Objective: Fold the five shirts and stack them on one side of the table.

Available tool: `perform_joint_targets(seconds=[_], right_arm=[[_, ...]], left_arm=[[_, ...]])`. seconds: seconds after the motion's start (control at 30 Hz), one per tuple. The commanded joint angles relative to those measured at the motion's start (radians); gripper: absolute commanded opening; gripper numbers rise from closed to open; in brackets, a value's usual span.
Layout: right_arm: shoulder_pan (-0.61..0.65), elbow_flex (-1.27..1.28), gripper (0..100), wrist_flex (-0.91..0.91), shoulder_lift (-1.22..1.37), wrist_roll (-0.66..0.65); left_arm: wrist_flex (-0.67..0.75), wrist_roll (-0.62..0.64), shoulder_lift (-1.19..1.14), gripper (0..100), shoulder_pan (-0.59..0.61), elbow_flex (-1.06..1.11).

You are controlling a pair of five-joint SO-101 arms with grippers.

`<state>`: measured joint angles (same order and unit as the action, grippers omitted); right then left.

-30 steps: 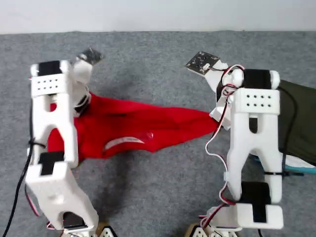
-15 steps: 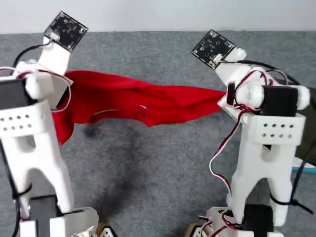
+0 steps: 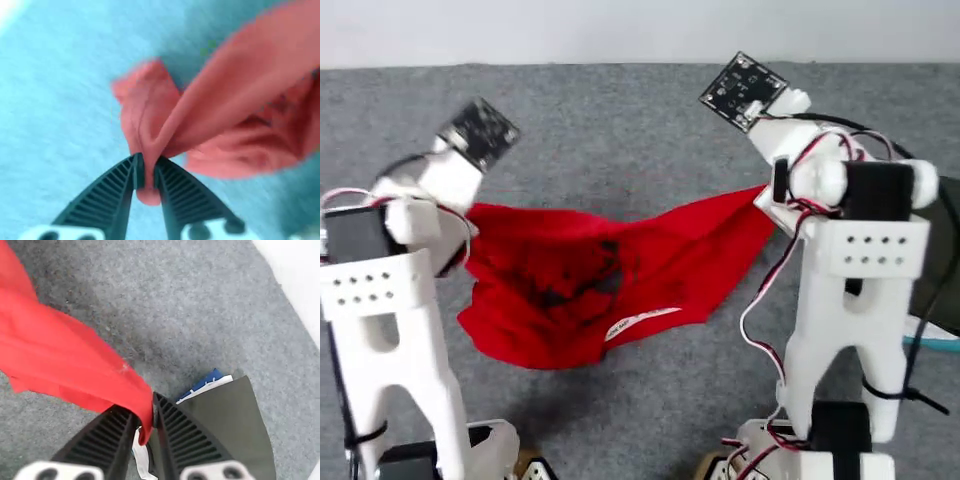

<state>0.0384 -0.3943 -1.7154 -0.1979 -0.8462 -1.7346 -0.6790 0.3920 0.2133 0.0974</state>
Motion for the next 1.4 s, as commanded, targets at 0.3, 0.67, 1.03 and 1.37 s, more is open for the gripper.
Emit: perform_joint_targets(seconds=[0.3, 0.67, 1.03, 1.37], right_arm=[[0.065, -0.143, 1.0, 0.001, 0.001, -0.002], [0.096, -0.525, 1.0, 0.228, 0.001, -0.003], [0.094, -0.827, 1.0, 0.312, -0.001, -0.014], [0.096, -1.000, 1.1, 0.395, 0.001, -0.236]], left_arm=[[-0.003, -0.023, 0.035, 2, 0.000, -0.166], [0.130, -0.023, 0.044, 2, 0.000, -0.598], [0.206, -0.023, 0.044, 2, 0.000, -0.880], [0.091, -0.025, 0.044, 2, 0.000, -0.905]])
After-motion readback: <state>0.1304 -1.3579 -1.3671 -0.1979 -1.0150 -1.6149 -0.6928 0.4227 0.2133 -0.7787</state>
